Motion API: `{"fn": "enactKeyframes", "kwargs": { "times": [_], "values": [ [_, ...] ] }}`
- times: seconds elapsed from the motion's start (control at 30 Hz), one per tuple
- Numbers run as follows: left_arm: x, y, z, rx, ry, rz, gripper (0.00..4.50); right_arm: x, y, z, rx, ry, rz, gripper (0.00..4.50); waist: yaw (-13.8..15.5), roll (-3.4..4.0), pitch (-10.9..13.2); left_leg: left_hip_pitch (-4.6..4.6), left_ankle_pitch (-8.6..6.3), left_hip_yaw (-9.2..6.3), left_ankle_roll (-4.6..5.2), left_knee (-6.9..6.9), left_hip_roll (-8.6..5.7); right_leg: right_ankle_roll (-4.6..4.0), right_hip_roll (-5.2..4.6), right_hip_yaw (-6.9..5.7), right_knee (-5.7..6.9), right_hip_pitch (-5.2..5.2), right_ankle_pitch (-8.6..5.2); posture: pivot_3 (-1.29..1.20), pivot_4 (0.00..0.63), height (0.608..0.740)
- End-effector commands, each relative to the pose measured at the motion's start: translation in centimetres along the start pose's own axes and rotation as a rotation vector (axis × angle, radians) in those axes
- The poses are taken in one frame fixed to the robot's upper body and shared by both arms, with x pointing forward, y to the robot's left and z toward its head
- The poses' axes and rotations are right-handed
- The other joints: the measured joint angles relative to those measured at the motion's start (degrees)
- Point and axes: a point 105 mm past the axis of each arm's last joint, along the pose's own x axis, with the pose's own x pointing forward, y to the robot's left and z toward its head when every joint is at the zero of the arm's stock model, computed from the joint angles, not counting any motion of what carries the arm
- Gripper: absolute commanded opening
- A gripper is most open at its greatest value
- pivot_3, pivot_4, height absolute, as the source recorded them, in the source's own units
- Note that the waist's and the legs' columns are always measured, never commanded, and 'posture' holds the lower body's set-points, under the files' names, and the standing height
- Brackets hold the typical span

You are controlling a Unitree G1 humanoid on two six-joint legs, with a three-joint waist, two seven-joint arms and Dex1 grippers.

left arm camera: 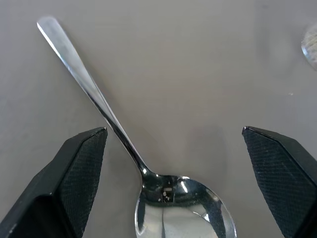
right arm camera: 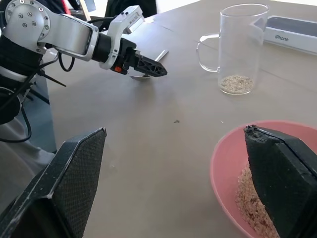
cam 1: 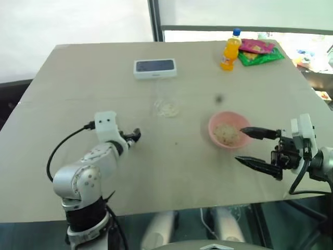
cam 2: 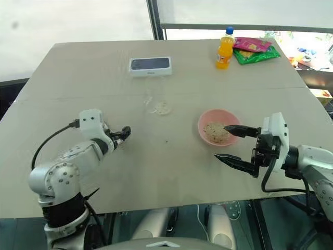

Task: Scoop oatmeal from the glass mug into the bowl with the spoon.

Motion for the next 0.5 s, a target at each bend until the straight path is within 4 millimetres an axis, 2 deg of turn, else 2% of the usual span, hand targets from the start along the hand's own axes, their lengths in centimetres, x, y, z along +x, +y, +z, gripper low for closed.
{"fn": "enactKeyframes", "kwargs": {
  "times": [0.03, 0.33, 0.4, 0.47, 0.5],
  "values": [
    [-0.6, 2.2, 0.3, -0.029, -0.005, 0.126, 4.5, -0.2, 0.2, 0.7, -0.038, -0.013, -0.007, 4.47, 0.1, 0.0, 0.0, 0.0, 0.0, 0.0, -0.01, 0.0, 0.0, 0.0, 0.01, 0.0, 0.02, -0.01, 0.0, 0.0, 0.15, 0.74],
    [0.5, 3.1, -1.6, -0.056, 0.09, 0.182, 4.5, 0.4, 0.1, 0.6, -0.031, -0.031, -0.01, 4.47, 0.2, 0.06, 0.0, 0.1, 0.02, 0.11, -0.04, 0.02, 0.0, -0.01, -0.01, 0.12, 0.07, 0.01, 0.01, 0.0, 0.15, 0.74],
    [1.0, 3.1, -2.8, -0.07, 0.162, 0.179, 3.99, 0.8, 0.1, 0.7, -0.029, -0.044, -0.006, 4.5, 0.2, 0.12, -0.1, 0.13, 0.03, 0.1, -0.06, 0.02, 0.0, -0.01, 0.0, 0.12, 0.1, 0.02, 0.01, 0.0, 0.15, 0.74],
    [1.3, 3.3, -3.8, -0.068, 0.215, 0.188, 3.29, 1.0, 0.1, 0.7, -0.035, -0.045, -0.002, 4.5, 0.2, 0.36, -0.2, 0.18, 0.04, 0.11, -0.07, 0.02, 0.0, -0.01, 0.01, 0.12, 0.11, 0.06, 0.01, 0.0, 0.15, 0.74],
    [1.3, 3.4, -4.0, -0.073, 0.224, 0.198, 3.14, 1.1, 0.0, 0.8, -0.037, -0.047, -0.003, 4.5, 0.2, 0.53, -0.3, 0.34, 0.04, 0.11, -0.08, 0.02, 0.01, -0.01, 0.01, 0.11, 0.11, 0.24, 0.01, 0.0, 0.15, 0.74]
  ]
}}
